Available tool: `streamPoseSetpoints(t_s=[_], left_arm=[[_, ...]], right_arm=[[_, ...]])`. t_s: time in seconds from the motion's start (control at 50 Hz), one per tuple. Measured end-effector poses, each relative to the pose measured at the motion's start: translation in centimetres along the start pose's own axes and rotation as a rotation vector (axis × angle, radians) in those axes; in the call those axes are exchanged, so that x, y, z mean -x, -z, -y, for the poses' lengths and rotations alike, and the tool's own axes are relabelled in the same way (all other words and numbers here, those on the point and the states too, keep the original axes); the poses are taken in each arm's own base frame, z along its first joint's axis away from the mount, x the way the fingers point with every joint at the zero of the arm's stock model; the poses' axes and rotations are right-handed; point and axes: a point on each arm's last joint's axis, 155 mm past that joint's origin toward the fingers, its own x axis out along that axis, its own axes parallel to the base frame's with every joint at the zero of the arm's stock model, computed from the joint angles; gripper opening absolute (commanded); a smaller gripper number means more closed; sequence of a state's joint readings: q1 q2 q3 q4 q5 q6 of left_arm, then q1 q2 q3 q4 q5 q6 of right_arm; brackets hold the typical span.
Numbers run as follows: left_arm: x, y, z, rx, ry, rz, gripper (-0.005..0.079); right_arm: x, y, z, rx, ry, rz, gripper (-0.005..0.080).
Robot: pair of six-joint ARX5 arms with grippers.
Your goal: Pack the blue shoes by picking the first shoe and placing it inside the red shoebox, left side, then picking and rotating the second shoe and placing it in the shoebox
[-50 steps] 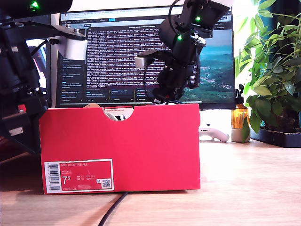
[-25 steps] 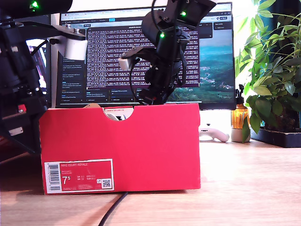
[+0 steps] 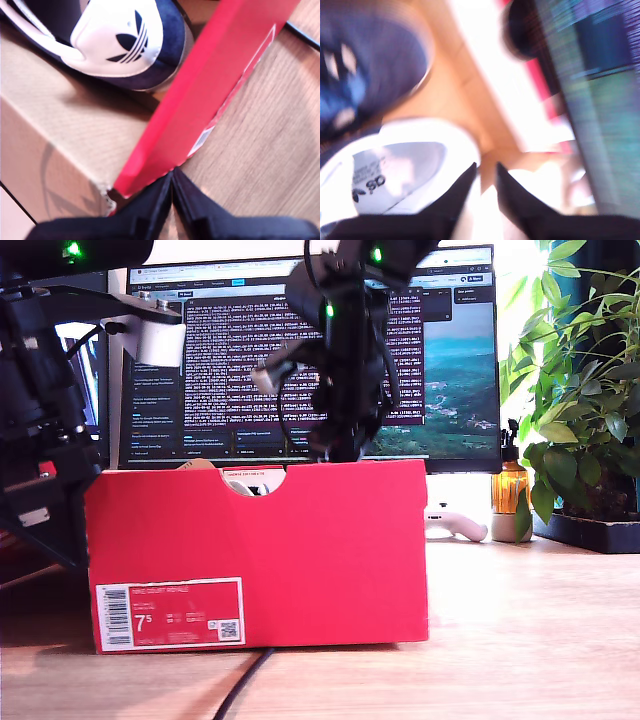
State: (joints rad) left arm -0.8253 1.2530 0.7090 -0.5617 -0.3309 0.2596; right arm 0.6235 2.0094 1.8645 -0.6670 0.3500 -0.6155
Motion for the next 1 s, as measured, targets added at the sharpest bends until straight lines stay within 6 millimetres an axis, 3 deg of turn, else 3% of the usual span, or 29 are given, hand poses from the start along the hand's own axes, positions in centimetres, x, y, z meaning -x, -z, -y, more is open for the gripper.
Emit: streamPoseSetpoints(t_s=[0.22,0.34,0.46,0.74,1.0], left_arm=[[0.0,0.4,-0.2,0.076,-0.016,-0.016,-0.0016],[0.1,1.0,-0.6,0.106,-0.046,-0.041,-0.0016],[0.8,1.1,-0.8,0.13,-0.054,-0.033,-0.0016],[4.6,1.1,-1.0,0.253,-0.048,0.058,-0.0016],[7.8,0.0,-2.1,0.347,-0.05,0.202,-0.0016]], right_arm=[[6.9,-2.3,4.3,-0.24,0.068,0.128,-0.001],[8.7,-1.6,5.4,-0.341,0.063,0.134,-0.001],[8.8,-0.1,4.8,-0.378,-0.001,0.098,-0.001],[7.8,4.8,4.3,-0.539,-0.138,-0.034,-0.001],[7.0,8.2,6.3,-0.647,-0.145,-0.084,-0.001]])
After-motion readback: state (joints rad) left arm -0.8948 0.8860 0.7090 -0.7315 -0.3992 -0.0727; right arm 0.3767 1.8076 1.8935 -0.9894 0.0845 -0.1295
